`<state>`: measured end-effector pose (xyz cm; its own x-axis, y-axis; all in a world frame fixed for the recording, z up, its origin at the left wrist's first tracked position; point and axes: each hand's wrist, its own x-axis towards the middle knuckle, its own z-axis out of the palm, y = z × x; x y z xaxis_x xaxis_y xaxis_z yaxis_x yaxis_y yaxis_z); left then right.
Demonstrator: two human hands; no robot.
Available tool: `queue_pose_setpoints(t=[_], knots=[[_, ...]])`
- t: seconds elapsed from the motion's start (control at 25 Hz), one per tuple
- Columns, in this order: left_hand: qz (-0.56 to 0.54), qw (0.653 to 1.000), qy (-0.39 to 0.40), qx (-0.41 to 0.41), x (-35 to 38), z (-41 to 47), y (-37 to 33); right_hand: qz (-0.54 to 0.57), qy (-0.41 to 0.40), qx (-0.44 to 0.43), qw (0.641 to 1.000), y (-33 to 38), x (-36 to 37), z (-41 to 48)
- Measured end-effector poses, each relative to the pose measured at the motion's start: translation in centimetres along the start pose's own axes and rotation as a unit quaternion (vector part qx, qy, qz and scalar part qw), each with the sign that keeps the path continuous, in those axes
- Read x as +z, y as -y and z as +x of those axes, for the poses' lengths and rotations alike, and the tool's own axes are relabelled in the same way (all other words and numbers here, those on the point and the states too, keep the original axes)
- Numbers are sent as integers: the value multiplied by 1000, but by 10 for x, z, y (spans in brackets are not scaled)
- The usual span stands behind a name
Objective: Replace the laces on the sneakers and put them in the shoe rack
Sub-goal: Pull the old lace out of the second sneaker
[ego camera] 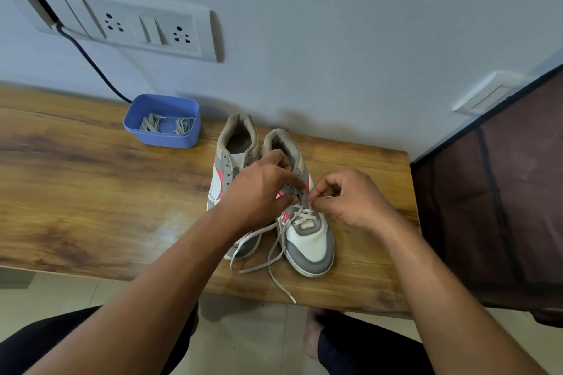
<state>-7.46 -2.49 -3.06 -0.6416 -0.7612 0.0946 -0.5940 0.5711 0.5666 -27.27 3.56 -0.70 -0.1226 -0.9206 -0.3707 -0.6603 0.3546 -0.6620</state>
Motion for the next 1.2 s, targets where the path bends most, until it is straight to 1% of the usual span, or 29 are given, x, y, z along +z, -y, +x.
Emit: queue_pose_setpoints(t=[0.04,0.16,0.2,0.28,0.36,0.52,0.56,0.68,0.72,0.84,0.88,1.0,1.04,1.2], knots=[[-1,1000,0,0,0,0,0,-8,-13,-1,1000,1,0,0],[0,1000,5,0,-1,-1,-1,-13,-90,30,995,-7,-16,4],[0,1000,5,1,-1,-1,-1,-9,-91,35,995,-9,-17,5],[-5,1000,9,-1,-2,-1,0,5,-51,22,998,-5,-10,2],[-11,1000,19,-5,-4,-1,-1,-5,-18,1,1000,-1,-2,2],[-9,999,31,1,-7,-3,-1,-21,-67,22,997,-9,-18,5],[-10,999,32,3,-7,-3,-1,-19,-61,22,998,-10,-18,4],[-10,999,38,-10,-7,-2,0,-10,-9,-7,1000,-2,-3,1],[-11,999,39,-15,-7,-1,0,-9,-14,-8,1000,-1,-1,1],[-17,999,38,-20,-5,0,0,-5,-69,11,998,-7,-16,4],[-17,999,37,-20,-5,0,0,-10,-68,13,998,-9,-18,4],[-17,999,38,-23,-5,0,0,-15,-21,-10,1000,-1,-5,0],[-16,999,37,-23,-5,0,-1,-18,-22,-14,1000,0,-1,0],[-11,999,33,-19,-4,0,-1,-15,-87,12,996,-9,-18,4]])
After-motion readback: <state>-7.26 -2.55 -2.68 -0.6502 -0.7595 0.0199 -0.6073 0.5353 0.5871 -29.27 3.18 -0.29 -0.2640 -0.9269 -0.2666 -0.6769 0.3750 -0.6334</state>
